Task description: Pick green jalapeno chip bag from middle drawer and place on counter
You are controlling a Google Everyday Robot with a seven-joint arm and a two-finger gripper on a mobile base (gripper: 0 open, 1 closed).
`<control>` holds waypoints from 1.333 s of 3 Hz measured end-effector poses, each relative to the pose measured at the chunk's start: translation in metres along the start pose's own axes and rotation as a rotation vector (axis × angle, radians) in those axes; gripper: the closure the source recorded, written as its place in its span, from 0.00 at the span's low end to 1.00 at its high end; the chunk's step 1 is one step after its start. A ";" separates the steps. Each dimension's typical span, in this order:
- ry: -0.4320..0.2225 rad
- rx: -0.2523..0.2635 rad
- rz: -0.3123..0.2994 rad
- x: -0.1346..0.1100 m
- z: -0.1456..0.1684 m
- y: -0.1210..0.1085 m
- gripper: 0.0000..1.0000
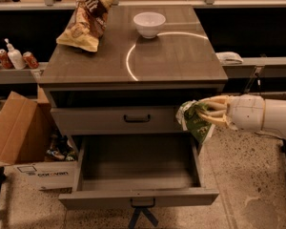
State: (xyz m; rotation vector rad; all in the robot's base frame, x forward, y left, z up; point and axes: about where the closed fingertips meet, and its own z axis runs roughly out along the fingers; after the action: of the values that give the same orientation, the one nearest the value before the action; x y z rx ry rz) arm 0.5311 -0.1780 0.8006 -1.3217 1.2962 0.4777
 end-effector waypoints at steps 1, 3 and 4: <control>0.012 0.009 -0.048 -0.017 -0.005 -0.019 1.00; 0.031 0.050 -0.193 -0.080 -0.016 -0.116 1.00; -0.003 0.088 -0.216 -0.101 -0.010 -0.165 1.00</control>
Offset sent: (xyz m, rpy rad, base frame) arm 0.0641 -0.0228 0.1588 -0.1433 -0.2556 -0.0074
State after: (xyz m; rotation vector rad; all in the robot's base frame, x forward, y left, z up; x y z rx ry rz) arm 0.6387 -0.1934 0.9610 -1.3679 1.1426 0.2691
